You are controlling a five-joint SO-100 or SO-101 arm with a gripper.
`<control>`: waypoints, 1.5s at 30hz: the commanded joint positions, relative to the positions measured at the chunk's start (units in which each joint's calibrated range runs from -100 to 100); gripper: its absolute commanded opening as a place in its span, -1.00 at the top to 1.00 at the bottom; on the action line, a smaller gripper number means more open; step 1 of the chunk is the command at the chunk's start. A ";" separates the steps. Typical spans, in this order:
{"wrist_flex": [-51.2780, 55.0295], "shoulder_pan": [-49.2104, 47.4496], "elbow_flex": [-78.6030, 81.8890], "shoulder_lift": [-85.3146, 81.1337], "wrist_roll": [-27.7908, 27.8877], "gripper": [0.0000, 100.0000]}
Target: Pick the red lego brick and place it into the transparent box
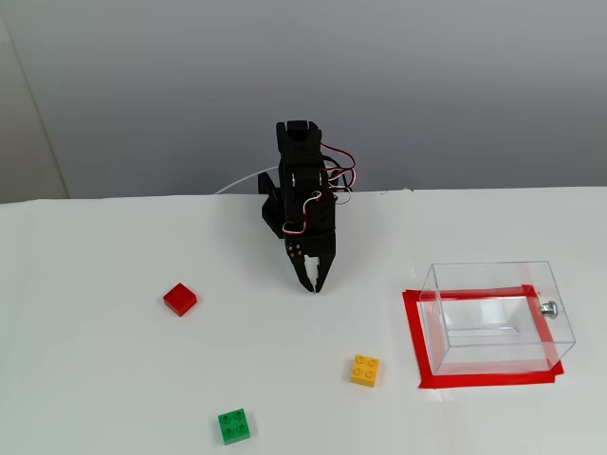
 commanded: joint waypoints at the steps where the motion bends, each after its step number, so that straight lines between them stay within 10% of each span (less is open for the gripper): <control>1: 0.34 0.15 -0.97 -0.51 0.00 0.97; 26: -0.01 0.82 -5.04 -0.34 -0.52 0.97; 45: -0.01 13.38 -31.44 27.83 -12.95 0.97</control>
